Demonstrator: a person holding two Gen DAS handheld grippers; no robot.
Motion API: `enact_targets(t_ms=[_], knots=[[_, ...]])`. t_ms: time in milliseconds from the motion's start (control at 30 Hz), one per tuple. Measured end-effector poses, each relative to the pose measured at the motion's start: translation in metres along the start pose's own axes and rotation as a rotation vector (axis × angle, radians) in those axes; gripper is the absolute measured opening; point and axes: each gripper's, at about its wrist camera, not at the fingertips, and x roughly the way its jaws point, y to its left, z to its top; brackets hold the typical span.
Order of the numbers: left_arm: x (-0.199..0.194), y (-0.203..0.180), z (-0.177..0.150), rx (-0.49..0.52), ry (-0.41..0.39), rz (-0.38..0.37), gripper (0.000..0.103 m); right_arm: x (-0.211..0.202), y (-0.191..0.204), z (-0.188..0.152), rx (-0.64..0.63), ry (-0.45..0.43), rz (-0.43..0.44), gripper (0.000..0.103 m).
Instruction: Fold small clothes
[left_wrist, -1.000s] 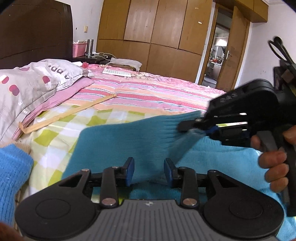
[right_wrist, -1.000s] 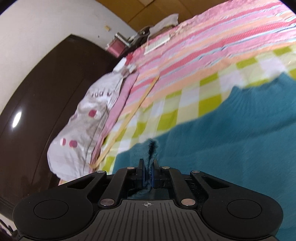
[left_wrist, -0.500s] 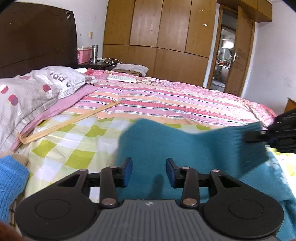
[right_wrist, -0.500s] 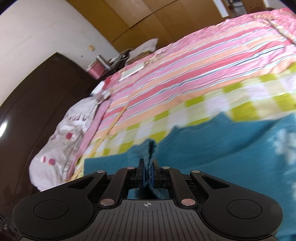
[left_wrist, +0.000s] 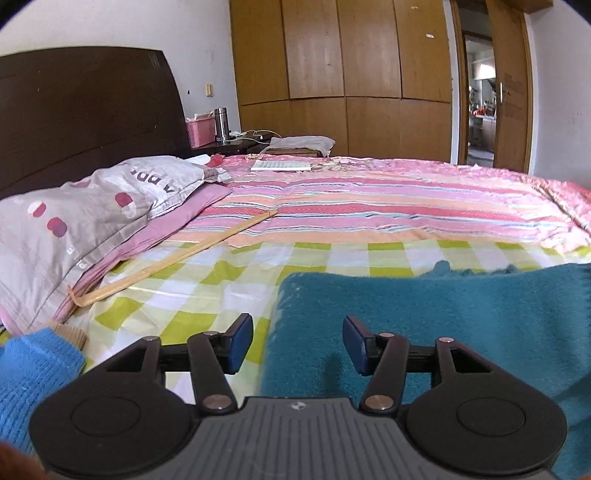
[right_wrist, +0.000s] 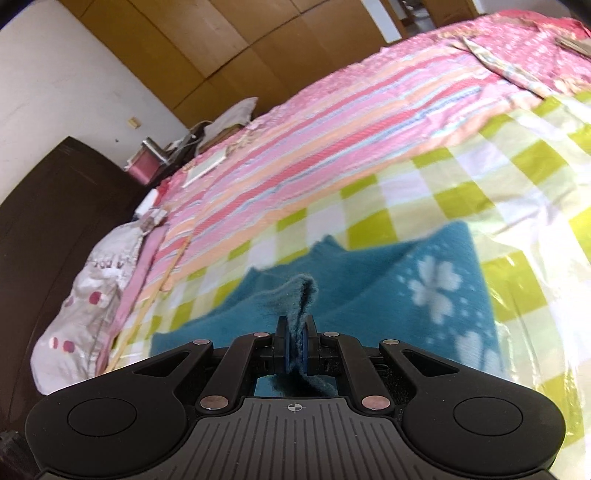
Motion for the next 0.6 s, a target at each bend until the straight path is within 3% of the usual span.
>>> enact_targets(t_ms=[233, 600], knots=[[0.023, -0.004, -0.011, 0.023, 0.069, 0.02, 0.065, 0.01, -0.02, -0.013, 0.031, 0.012, -0.042, 0.007], [0.013, -0.007, -0.008, 0.01, 0.026, 0.008, 0.066, 0.005, -0.026, -0.008, 0.058, -0.035, -0.025, 0.006]])
